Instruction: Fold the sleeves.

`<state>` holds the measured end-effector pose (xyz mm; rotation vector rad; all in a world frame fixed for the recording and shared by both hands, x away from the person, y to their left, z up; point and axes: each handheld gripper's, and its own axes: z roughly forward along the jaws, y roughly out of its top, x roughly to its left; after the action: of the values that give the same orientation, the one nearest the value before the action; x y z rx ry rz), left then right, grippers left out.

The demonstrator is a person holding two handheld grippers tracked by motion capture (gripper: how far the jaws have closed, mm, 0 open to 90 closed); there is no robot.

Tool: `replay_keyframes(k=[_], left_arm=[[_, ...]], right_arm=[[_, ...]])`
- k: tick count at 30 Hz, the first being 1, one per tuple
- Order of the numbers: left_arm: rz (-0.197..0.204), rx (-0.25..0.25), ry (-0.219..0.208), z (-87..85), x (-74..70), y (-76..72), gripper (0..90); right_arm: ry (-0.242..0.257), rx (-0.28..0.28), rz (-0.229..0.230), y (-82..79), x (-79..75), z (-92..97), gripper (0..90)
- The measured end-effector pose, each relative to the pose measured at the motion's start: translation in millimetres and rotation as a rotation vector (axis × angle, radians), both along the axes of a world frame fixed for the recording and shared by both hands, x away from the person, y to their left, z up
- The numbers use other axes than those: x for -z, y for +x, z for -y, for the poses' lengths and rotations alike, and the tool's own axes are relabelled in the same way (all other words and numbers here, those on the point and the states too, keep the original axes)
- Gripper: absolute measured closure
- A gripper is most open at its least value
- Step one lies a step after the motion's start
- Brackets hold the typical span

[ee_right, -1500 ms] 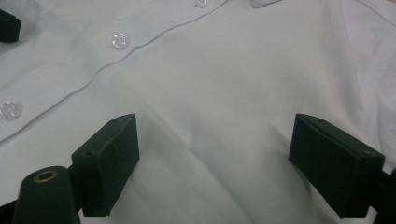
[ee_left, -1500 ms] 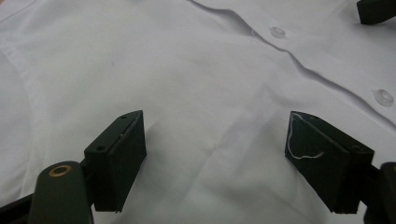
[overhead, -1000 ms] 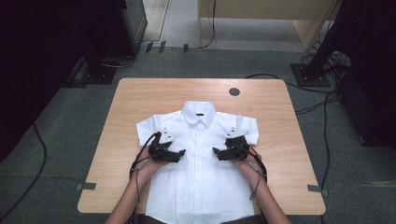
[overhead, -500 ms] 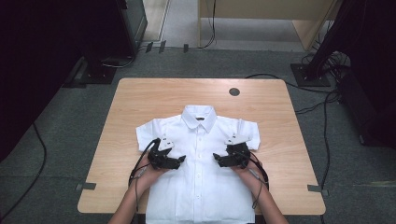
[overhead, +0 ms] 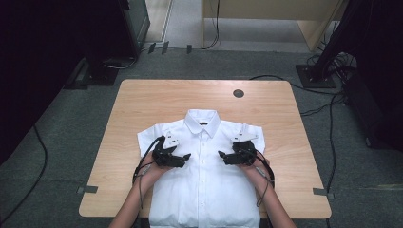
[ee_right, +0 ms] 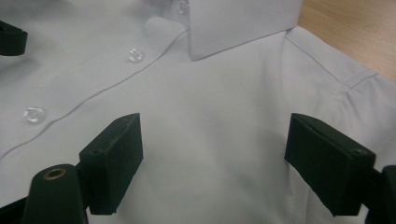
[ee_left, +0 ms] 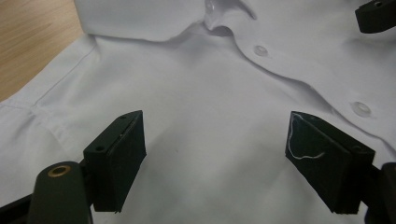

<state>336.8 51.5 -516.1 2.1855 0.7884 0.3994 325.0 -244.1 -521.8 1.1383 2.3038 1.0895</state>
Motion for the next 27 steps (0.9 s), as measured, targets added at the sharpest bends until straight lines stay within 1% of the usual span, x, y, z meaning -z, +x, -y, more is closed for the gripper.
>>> replay_keyframes(k=[5,6,7,11,16,20,22,23,27], left_arm=[[-0.018,-0.010,0.006,-2.5,8.2,7.3,20.0],[-0.030,-0.016,-0.008,-3.2,8.9,8.1,20.1],[-0.033,-0.017,-0.014,-3.9,8.9,8.5,20.1],[-0.029,-0.005,-0.005,-4.8,9.1,6.7,20.0],[-0.028,-0.006,-0.003,-5.1,9.3,-3.3,20.0],[-0.028,-0.002,-0.003,-6.3,9.3,-13.1,20.0],[-0.030,-0.003,-0.004,-6.6,9.3,-15.5,20.0],[-0.028,0.000,-0.006,-7.5,9.5,-20.0,20.0],[-0.029,-0.001,-0.002,-8.2,9.3,-21.8,20.0]], right_arm=[[-0.027,0.006,-0.009,7.8,7.2,-3.8,19.4],[-0.020,0.007,-0.013,8.3,7.7,-3.9,19.4],[-0.019,0.009,-0.012,8.6,7.8,-3.9,19.3],[-0.019,0.012,-0.011,7.1,8.2,-3.9,19.3],[-0.018,0.010,-0.011,-1.2,8.5,-4.2,19.2],[-0.018,0.009,-0.011,-12.8,8.7,-5.7,18.3],[-0.019,0.000,-0.011,-17.6,8.8,-6.7,17.7],[-0.021,-0.011,-0.014,-20.6,8.8,-7.1,16.3],[-0.028,-0.028,-0.017,-21.9,9.1,-7.7,12.4]])
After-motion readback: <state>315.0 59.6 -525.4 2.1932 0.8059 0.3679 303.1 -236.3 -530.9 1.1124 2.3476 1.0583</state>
